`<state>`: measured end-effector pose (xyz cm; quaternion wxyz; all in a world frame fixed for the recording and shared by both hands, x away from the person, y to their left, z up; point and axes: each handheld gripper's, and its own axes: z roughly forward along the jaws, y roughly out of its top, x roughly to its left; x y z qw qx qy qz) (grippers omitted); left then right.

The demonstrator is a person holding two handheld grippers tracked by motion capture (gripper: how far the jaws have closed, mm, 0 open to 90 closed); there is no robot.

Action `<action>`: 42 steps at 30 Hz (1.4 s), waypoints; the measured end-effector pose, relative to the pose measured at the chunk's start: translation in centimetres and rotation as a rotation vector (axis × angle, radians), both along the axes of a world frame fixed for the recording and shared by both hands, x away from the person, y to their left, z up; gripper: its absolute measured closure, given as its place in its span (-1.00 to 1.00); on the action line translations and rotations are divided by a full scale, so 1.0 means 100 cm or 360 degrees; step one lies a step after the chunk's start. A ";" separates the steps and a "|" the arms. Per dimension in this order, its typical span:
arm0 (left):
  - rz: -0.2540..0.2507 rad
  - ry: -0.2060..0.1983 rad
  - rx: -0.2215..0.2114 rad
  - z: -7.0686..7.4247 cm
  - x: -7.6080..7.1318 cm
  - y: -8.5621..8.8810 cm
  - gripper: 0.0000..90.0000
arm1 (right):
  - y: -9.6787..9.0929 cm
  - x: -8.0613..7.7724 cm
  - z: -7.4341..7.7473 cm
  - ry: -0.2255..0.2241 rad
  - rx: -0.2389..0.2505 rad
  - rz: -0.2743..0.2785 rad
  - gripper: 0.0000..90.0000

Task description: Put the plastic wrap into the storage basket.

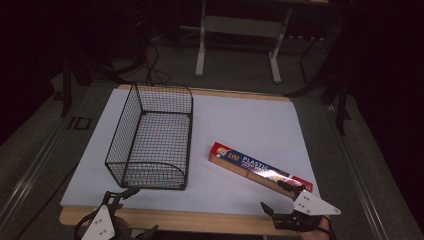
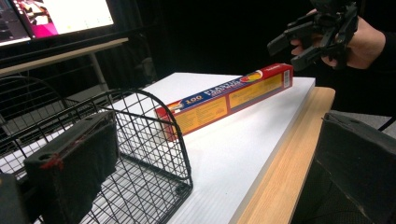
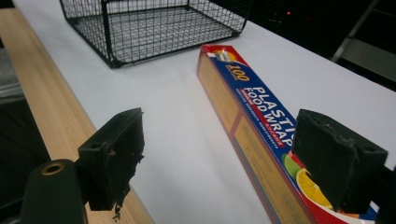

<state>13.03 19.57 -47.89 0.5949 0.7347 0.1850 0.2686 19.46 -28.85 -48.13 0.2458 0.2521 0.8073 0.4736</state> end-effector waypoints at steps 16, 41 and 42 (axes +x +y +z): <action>0.0018 -0.0015 -0.0006 0.001 0.000 0.001 -0.99 | 0.000 0.009 -0.004 -0.0009 -0.0136 0.0133 -0.53; 0.0028 -0.0006 -0.0005 0.000 0.000 0.000 -0.99 | -0.019 0.059 0.006 0.0324 -0.0337 -0.0085 -0.78; 0.0027 -0.0005 -0.0003 0.000 0.000 0.000 -0.99 | -0.018 0.063 0.006 0.0327 -0.0382 -0.0087 -0.78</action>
